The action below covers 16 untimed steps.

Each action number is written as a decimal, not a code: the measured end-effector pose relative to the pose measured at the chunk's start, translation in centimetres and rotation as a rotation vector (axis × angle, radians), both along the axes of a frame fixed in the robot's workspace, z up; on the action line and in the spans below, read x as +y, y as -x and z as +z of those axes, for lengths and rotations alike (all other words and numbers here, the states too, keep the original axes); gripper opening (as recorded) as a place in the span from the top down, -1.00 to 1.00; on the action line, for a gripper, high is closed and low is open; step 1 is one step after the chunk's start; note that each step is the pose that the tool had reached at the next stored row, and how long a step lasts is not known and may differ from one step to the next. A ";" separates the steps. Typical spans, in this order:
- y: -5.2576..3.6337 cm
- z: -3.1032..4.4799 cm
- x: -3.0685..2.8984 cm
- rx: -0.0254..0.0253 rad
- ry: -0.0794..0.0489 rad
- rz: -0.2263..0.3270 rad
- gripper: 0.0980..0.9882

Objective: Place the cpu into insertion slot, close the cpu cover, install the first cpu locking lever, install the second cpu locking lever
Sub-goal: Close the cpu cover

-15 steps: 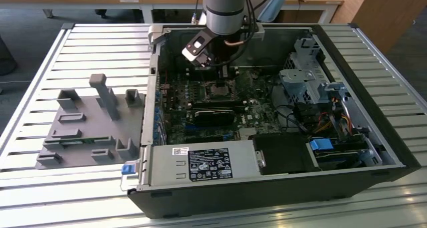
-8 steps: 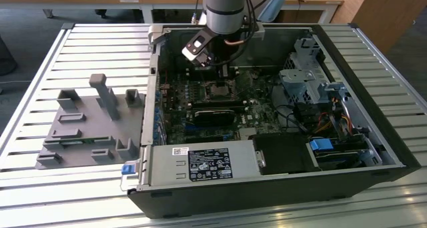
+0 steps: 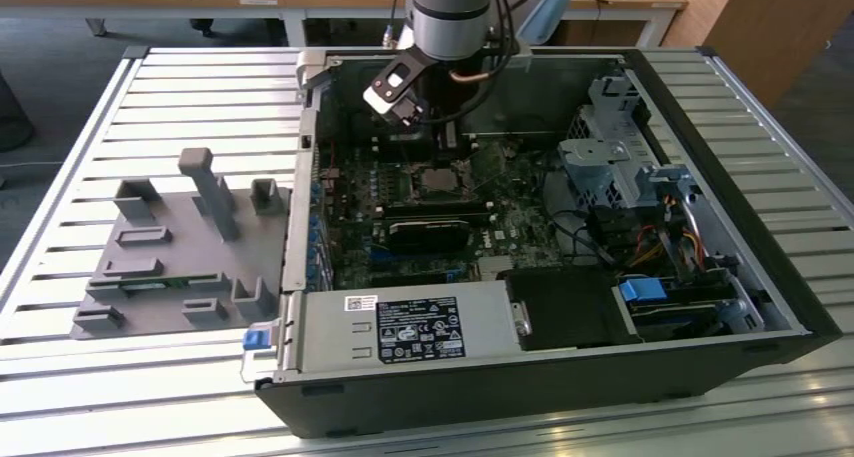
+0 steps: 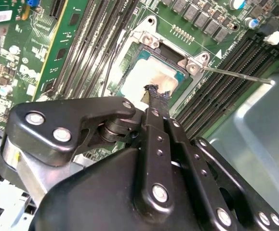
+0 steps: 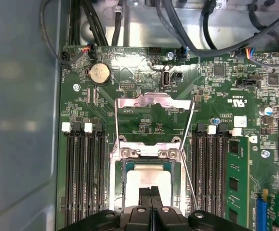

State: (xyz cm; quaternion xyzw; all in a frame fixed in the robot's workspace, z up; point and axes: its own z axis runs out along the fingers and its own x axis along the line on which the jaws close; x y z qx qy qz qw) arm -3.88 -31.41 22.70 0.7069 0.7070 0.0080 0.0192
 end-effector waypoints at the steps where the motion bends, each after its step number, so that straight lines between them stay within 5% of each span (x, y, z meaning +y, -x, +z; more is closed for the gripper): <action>1: 0.00 0.19 0.00 0.0000 0.000 0.000 0.98; 6: 0.00 1.07 0.00 0.0000 0.000 0.000 0.98; 16: 0.00 1.07 -0.27 0.0000 0.000 0.000 0.98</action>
